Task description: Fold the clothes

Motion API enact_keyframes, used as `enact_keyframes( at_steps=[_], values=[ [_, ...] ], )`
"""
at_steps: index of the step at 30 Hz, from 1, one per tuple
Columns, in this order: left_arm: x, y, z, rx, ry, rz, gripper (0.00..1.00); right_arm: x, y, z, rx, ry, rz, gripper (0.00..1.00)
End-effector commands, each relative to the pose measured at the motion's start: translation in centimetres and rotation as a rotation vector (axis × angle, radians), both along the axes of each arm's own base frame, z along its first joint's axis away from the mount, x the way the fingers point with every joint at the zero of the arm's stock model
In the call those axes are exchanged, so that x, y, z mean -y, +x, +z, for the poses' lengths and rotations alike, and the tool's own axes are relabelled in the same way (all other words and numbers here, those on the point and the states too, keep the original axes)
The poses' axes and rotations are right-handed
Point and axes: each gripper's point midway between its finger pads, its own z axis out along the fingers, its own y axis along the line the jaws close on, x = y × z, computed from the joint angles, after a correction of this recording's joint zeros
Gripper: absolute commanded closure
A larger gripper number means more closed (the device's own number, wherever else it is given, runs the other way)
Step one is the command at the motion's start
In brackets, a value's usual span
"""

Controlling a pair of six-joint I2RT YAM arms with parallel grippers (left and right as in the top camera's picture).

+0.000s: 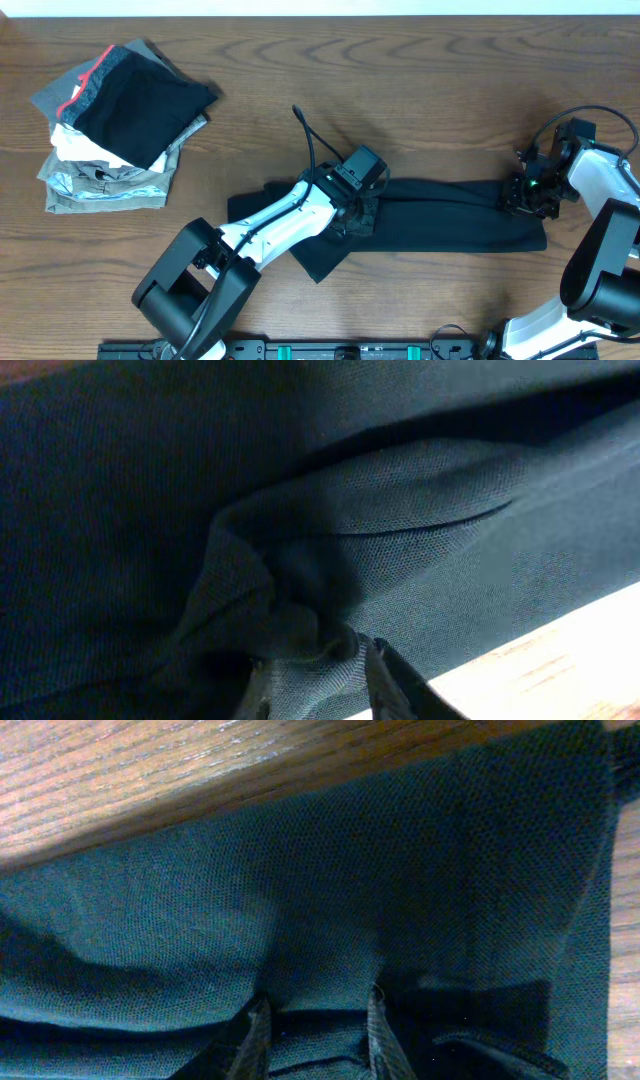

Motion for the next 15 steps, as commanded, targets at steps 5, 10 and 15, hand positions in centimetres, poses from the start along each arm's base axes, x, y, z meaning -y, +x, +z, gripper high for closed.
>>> enact_keyframes(
  at_steps=[5, 10, 15],
  values=[
    [-0.3, 0.5, -0.4, 0.011, 0.03, 0.036, 0.76, -0.3, 0.2, 0.4, 0.013, -0.002, -0.004, 0.69],
    [-0.4, 0.4, -1.2, -0.012, 0.043, 0.061, 0.7, -0.3, 0.2, 0.4, 0.014, 0.001, -0.004, 0.69],
    [-0.6, 0.3, -1.8, -0.021, 0.057, 0.063, 0.68, -0.3, 0.2, 0.4, 0.014, 0.001, -0.004, 0.69]
  ],
)
